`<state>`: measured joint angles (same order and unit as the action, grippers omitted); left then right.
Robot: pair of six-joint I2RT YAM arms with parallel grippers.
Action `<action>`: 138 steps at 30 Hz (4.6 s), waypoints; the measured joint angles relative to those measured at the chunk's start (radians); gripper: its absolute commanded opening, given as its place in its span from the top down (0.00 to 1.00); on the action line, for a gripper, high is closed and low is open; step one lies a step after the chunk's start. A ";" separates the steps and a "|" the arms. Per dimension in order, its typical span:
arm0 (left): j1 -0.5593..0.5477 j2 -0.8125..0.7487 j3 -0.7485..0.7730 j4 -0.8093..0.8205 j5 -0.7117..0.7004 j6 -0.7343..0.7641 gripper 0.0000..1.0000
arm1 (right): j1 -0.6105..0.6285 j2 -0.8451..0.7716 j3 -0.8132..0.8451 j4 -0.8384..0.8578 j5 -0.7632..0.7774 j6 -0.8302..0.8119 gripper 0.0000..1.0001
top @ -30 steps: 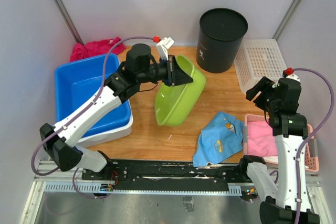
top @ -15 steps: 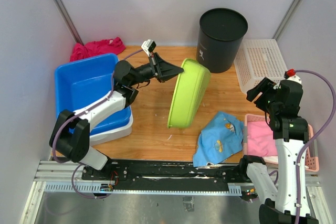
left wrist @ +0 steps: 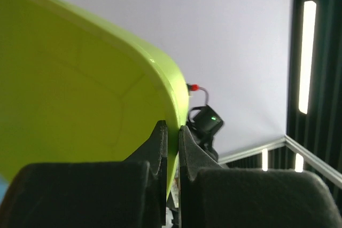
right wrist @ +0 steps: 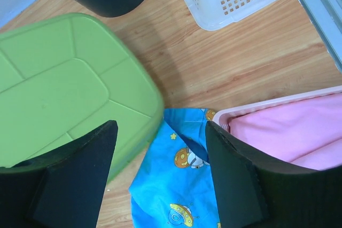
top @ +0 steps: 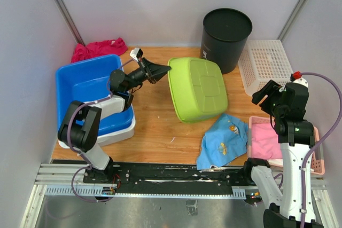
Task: Turn the large container upside down
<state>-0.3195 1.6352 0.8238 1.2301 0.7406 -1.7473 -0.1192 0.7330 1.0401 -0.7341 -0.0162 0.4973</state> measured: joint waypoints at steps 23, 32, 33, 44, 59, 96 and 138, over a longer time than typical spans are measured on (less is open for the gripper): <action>0.051 0.246 0.444 -1.081 0.042 0.715 0.01 | 0.000 0.027 0.000 -0.001 0.024 -0.012 0.32; 0.058 0.332 0.771 -1.547 -0.258 1.096 0.01 | 0.000 0.091 -0.003 -0.001 -0.074 -0.086 0.31; 0.058 0.328 0.781 -1.573 -0.298 1.125 0.01 | 0.000 0.102 -0.007 -0.001 -0.090 -0.091 0.31; -0.002 0.211 0.637 -1.717 -0.584 1.271 0.01 | 0.000 0.158 -0.052 0.005 -0.153 -0.109 0.30; -0.190 0.301 0.547 -1.415 -0.213 1.193 0.01 | 0.000 0.179 -0.063 0.026 -0.175 -0.109 0.30; 0.074 -0.176 0.453 -1.886 -0.924 1.403 0.01 | 0.000 0.295 -0.061 0.151 -0.189 -0.006 0.33; 0.075 -0.275 0.339 -1.674 -0.797 1.339 0.20 | 0.050 0.349 0.043 0.137 -0.137 0.100 0.37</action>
<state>-0.2447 1.3598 1.1625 -0.4435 -0.0559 -0.4088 -0.0692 1.0824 1.0832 -0.5968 -0.1535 0.5968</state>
